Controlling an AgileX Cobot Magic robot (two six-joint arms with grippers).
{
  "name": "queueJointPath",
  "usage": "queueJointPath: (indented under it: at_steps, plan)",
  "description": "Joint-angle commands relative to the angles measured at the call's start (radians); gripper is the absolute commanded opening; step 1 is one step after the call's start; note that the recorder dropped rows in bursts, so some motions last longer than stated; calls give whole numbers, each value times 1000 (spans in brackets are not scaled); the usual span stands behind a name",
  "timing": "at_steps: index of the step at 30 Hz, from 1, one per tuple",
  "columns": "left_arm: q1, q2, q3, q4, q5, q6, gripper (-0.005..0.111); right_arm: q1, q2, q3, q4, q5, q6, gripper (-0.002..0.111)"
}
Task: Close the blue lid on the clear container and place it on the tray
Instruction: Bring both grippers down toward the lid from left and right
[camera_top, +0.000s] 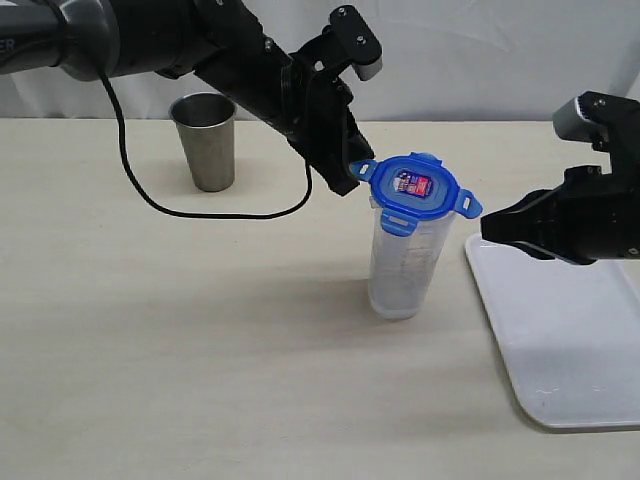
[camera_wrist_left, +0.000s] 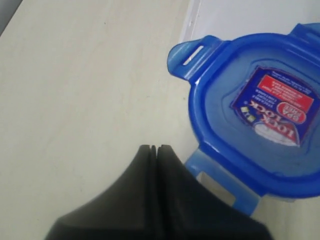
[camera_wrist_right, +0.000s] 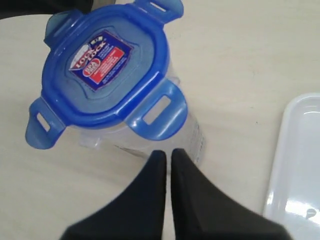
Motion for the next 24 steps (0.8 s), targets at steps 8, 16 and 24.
queueJointPath:
  at_steps: [8,16,24]
  plan:
    - [-5,-6,0,-2,36,-1,0,-3,18,3,53,43,-72,4]
    - [-5,-6,0,-2,62,-5,0,-3,67,3,69,59,-98,4]
    - [-5,-6,0,-2,92,-5,0,-3,67,-39,72,32,-98,4]
